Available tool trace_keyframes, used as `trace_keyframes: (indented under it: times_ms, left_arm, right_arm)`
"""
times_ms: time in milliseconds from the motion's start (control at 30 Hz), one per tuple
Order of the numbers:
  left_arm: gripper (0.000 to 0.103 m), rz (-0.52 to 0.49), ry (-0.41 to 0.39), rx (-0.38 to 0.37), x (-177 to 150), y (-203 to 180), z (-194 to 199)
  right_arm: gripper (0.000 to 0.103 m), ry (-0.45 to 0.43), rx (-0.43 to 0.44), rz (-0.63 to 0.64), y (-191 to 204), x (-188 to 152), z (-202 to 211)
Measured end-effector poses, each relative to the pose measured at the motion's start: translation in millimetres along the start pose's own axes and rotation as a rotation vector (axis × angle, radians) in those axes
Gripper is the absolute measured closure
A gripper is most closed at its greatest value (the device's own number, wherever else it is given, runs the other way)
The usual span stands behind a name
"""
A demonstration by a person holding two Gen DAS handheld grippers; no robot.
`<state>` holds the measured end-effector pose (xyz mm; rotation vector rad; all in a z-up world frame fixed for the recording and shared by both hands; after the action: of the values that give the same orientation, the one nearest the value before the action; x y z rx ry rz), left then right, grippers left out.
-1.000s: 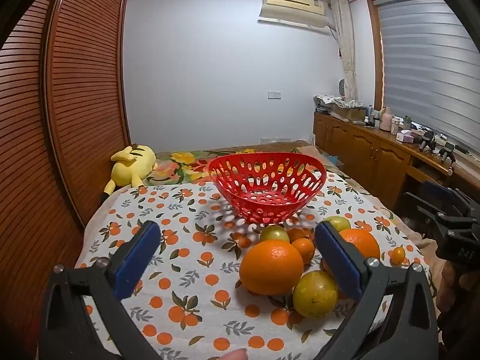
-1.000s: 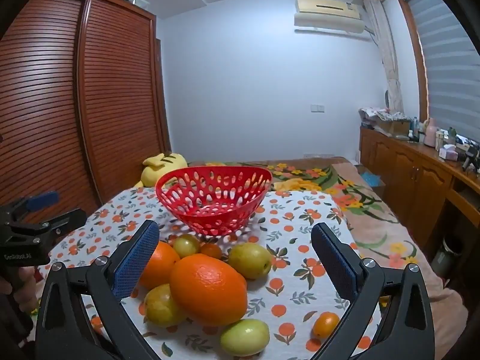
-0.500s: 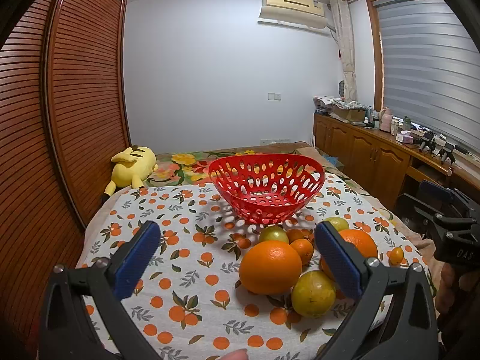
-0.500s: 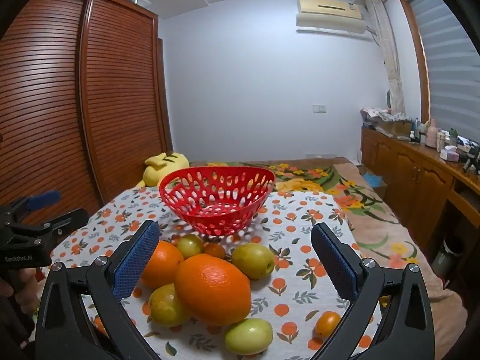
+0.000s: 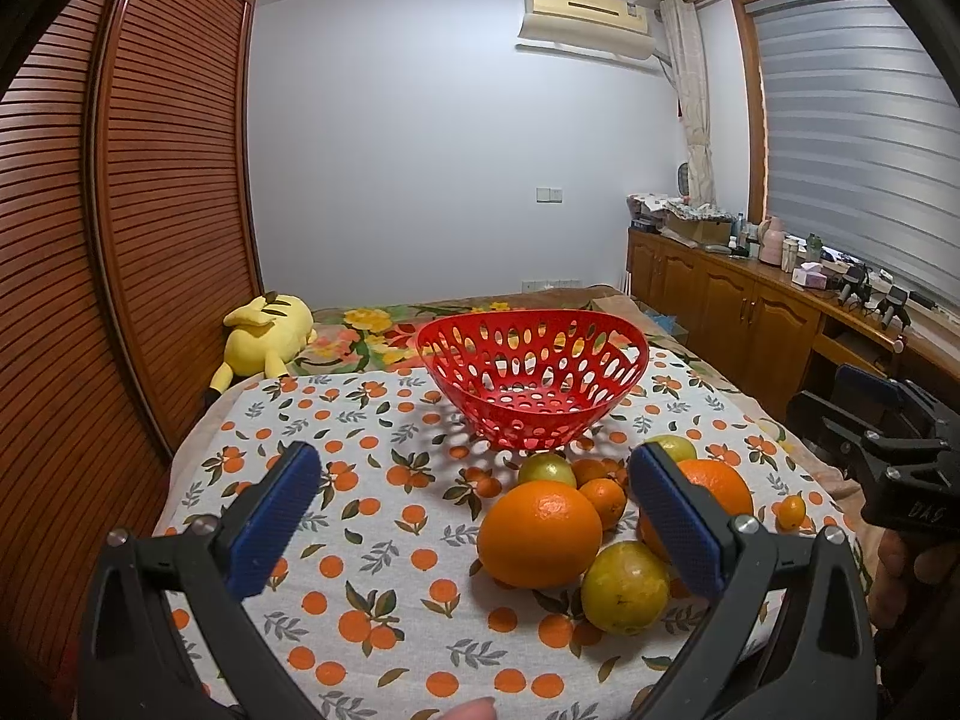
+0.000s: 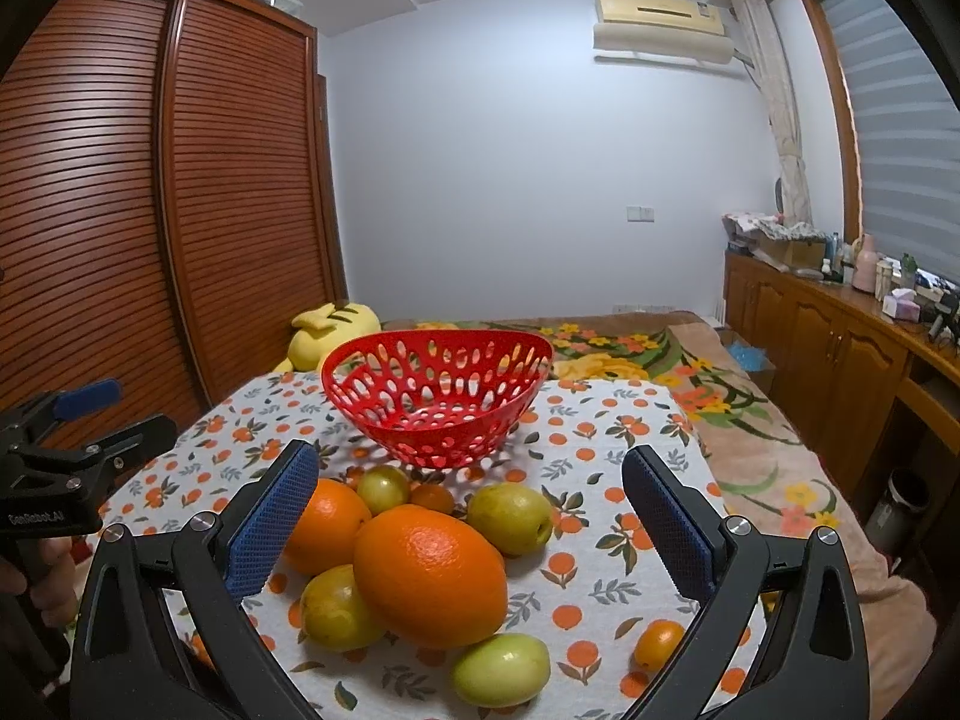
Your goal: Organize fruits
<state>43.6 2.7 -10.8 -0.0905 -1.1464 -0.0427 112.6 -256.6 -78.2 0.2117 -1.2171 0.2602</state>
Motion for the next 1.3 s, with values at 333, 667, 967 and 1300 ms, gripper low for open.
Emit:
trace_keyframes:
  times_ms: [333, 667, 967, 1300]
  left_arm:
    - [0.000, 0.000, -0.014, -0.004, 4.2, -2.8, 7.3]
    - [0.000, 0.000, -0.015, -0.002, 3.6, -4.1, 8.2]
    - [0.000, 0.001, -0.016, -0.002, 3.6, -4.9, 8.7]
    - [0.000, 0.000, -0.016, -0.002, 3.5, -5.0, 8.7]
  right_arm:
    - [0.000, -0.001, 0.005, 0.002, 1.8, -1.5, 0.8]
    - [0.000, 0.000, 0.006, 0.003, 2.7, -1.2, 1.1]
    - [0.000, 0.000, 0.009, 0.006, 5.5, -1.8, 1.9]
    - [0.000, -0.001, 0.014, 0.008, 9.7, -2.2, 2.5]
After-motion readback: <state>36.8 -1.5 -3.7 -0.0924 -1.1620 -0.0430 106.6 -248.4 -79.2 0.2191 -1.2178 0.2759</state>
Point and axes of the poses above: each gripper's, at about its wrist camera, not at the fingertips, and z roughly against the way its jaws point, y to its left, x to its top, the point moved 6 cm from there along -z, roughly the way its jaws point, and after that the axes turned 6 degrees about -x, right-handed, at the moved point
